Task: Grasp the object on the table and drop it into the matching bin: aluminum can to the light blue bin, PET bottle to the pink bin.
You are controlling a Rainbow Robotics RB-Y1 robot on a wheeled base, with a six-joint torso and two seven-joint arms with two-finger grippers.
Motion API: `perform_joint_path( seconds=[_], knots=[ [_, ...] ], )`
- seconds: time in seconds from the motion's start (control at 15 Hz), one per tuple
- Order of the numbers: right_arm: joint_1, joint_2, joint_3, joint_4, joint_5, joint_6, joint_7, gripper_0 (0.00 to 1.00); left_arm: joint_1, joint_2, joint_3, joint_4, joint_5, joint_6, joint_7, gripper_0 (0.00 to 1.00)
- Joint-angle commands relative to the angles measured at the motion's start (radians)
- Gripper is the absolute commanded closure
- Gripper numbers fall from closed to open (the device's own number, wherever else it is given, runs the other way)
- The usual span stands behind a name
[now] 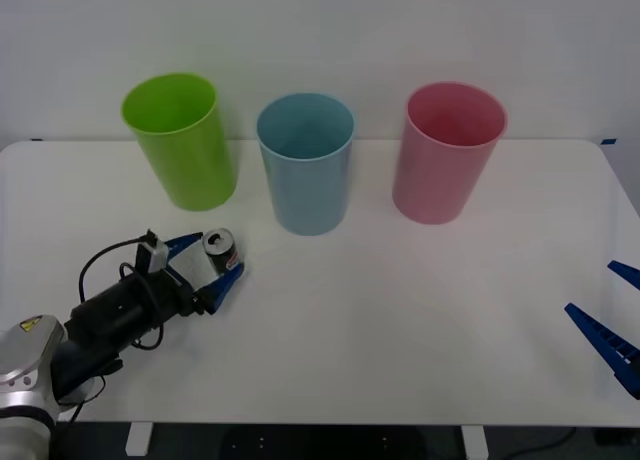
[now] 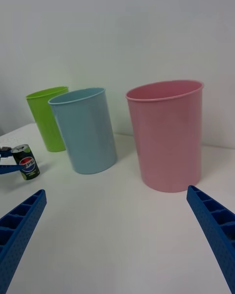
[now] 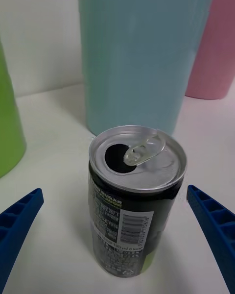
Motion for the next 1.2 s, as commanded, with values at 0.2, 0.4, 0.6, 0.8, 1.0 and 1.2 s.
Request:
perform_joint_path(
  seconds=[0.2,0.4,0.6,0.8,1.0,1.2],
  knots=[
    [0.000,0.000,0.000,0.000,0.000,0.000,0.000,0.00,-0.033,-0.001,-0.033,0.035,-0.001,0.034,-0.031,0.00],
    [0.000,0.000,0.000,0.000,0.000,0.000,0.000,0.00,-0.033,-0.012,-0.038,0.035,-0.001,0.038,-0.042,0.00],
    [0.000,0.000,0.000,0.000,0.000,0.000,0.000,0.00,-0.033,-0.014,-0.038,0.035,-0.001,0.038,-0.047,0.01],
    [0.000,0.000,0.000,0.000,0.000,0.000,0.000,0.00,-0.033,-0.014,-0.033,0.035,0.000,0.038,-0.045,1.00],
    [0.000,0.000,0.000,0.000,0.000,0.000,0.000,0.00,-0.033,-0.014,-0.033,0.035,0.000,0.038,-0.042,1.00],
    [0.000,0.000,0.000,0.000,0.000,0.000,0.000,0.00,-0.033,-0.014,-0.033,0.033,0.000,0.038,-0.041,1.00]
  ],
)
